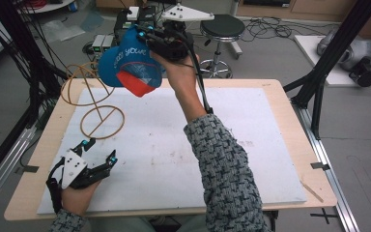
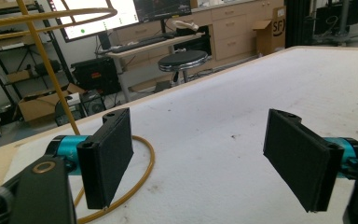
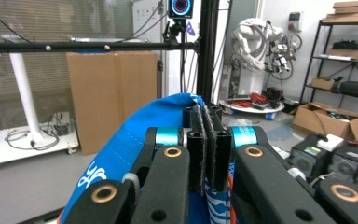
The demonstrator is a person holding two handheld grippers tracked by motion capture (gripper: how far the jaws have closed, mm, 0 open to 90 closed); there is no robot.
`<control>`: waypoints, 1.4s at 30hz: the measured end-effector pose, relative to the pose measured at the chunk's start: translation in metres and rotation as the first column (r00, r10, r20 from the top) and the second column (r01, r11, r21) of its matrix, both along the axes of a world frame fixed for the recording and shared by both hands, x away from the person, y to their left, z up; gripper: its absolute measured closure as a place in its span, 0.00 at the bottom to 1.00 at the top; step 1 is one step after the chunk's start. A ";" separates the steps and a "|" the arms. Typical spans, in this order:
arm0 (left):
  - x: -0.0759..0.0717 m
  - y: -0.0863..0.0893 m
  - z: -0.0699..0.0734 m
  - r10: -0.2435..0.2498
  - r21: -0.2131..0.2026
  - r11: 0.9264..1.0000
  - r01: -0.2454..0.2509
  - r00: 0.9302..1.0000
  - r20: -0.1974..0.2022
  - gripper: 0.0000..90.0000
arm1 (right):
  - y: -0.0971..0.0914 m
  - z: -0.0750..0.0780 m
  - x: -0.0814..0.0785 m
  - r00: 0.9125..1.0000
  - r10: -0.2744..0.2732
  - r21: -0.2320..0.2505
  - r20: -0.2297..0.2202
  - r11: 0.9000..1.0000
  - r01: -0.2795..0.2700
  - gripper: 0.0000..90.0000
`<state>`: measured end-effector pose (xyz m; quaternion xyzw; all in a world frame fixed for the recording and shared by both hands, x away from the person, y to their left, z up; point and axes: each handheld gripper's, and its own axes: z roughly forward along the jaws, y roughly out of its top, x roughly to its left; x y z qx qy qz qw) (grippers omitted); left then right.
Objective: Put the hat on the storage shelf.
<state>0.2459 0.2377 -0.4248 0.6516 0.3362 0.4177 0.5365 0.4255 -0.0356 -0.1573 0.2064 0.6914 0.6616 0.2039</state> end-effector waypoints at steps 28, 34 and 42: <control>-0.002 0.003 0.002 -0.016 -0.017 1.000 0.017 1.000 0.010 0.27 | 0.119 -0.026 0.039 0.988 0.056 -0.128 -0.142 0.989 -0.075 0.98; -0.002 0.004 0.002 -0.017 -0.016 1.000 0.017 1.000 0.009 0.27 | 0.130 -0.037 0.044 0.981 0.059 -0.188 -0.183 0.978 -0.094 0.96; -0.001 0.003 0.002 -0.020 -0.018 1.000 0.020 1.000 0.011 0.27 | 0.147 -0.048 0.045 0.981 0.059 -0.232 -0.186 0.967 -0.102 0.96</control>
